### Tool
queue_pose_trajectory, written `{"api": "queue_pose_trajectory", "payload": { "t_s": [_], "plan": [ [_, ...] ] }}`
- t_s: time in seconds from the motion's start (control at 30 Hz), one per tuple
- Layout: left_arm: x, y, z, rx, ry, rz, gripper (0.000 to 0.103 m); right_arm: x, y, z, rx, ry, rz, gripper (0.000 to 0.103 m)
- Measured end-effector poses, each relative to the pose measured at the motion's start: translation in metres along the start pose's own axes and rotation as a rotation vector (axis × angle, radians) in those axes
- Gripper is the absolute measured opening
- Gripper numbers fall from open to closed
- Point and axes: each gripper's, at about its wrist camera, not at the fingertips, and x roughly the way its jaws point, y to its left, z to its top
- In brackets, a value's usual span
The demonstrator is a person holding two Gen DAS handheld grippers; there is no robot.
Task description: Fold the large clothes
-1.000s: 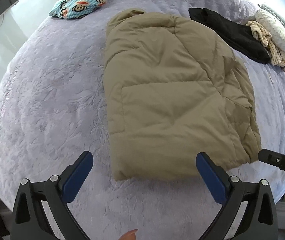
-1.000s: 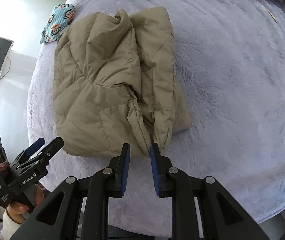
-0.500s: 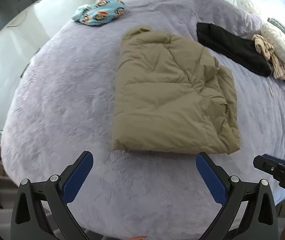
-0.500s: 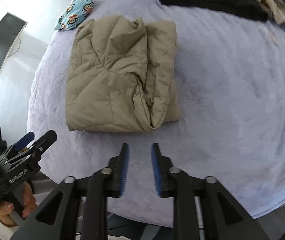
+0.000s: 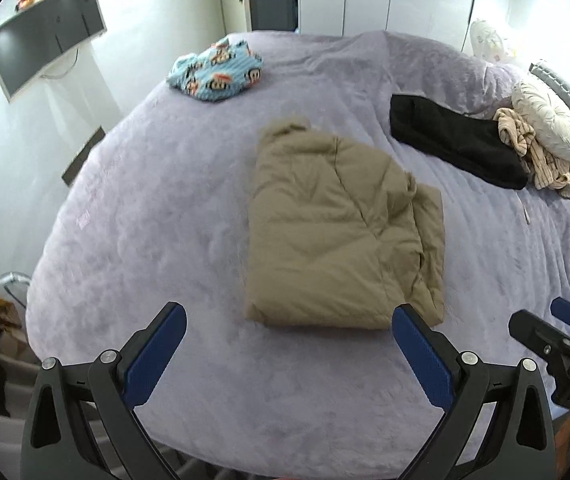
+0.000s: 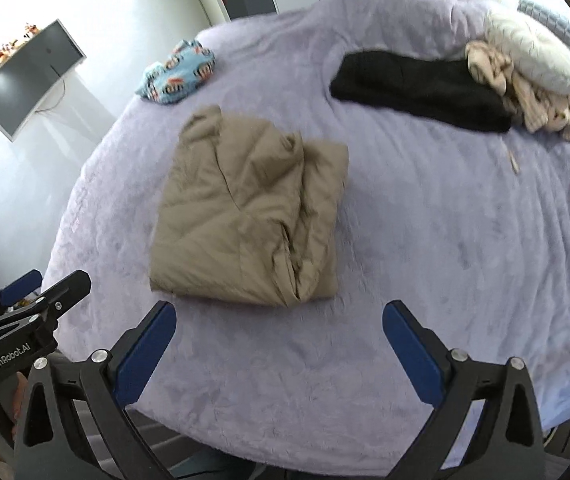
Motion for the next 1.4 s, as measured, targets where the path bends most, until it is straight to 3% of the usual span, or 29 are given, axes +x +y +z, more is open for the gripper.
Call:
{"api": "queue_pose_trajectory", "payload": {
  "t_s": [0.3, 0.5, 1.4],
  "plan": [
    [-0.006, 0.024, 0.023, 0.036, -0.030, 0.011, 0.103, -0.015, 0.022, 0.024, 0.082, -0.078, -0.083, 0.103],
    [-0.007, 0.030, 0.028, 0.027, -0.039, 0.016, 0.103, -0.017, 0.035, 0.033, 0.070, -0.090, -0.119, 0.103],
    [0.000, 0.037, 0.037, -0.007, -0.028, 0.012, 0.103, -0.014, 0.048, 0.037, 0.054, -0.081, -0.131, 0.103]
  ]
}}
